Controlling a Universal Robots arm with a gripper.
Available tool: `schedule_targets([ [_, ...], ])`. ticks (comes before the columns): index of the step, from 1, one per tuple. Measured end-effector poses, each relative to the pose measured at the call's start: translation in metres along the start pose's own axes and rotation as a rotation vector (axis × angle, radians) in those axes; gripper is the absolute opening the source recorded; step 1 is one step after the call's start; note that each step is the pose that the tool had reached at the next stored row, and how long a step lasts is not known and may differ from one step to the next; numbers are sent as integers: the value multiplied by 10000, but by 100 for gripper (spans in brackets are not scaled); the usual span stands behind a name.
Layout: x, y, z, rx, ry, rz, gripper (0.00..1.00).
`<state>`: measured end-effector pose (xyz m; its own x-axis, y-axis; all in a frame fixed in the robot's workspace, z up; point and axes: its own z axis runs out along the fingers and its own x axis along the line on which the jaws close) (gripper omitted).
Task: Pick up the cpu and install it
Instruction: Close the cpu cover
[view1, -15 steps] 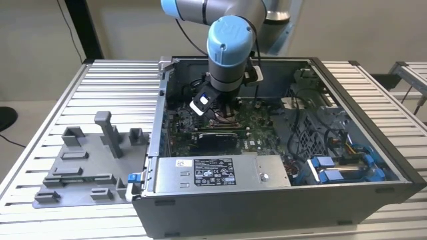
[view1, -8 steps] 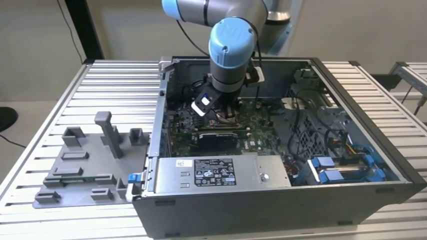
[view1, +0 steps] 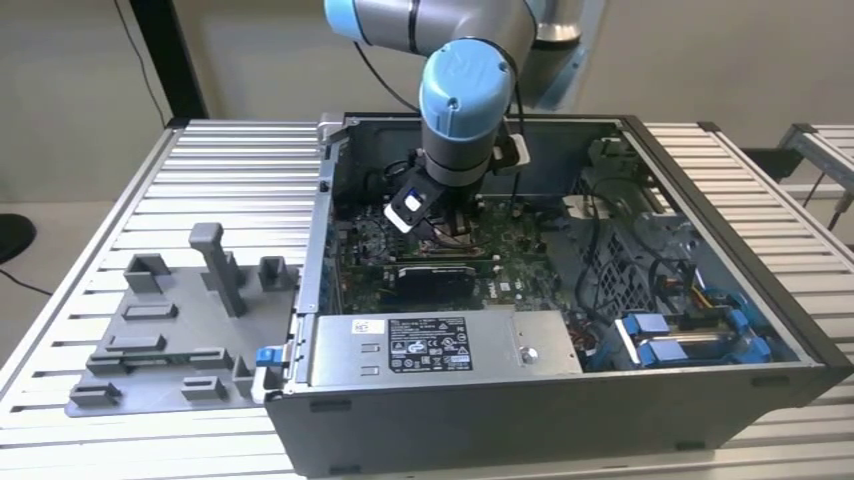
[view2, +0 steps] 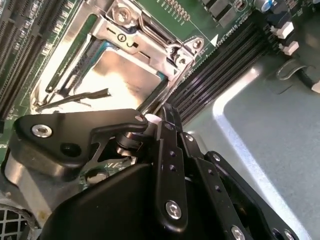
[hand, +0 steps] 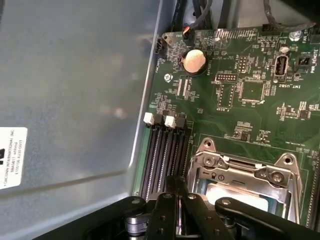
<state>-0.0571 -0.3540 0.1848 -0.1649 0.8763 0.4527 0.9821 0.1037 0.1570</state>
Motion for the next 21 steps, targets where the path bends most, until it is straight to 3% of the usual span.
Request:
schedule_targets([
  [3, 60, -23, -112, -6, 29, 0, 0],
  [10, 119, -333, -159, -13, 34, -3, 0],
  [14, 73, -487, -212, -40, 29, -17, 0],
  [18, 43, -512, -208, -152, 18, -76, 0],
  [21, 26, -517, -175, -174, 16, -88, 0],
])
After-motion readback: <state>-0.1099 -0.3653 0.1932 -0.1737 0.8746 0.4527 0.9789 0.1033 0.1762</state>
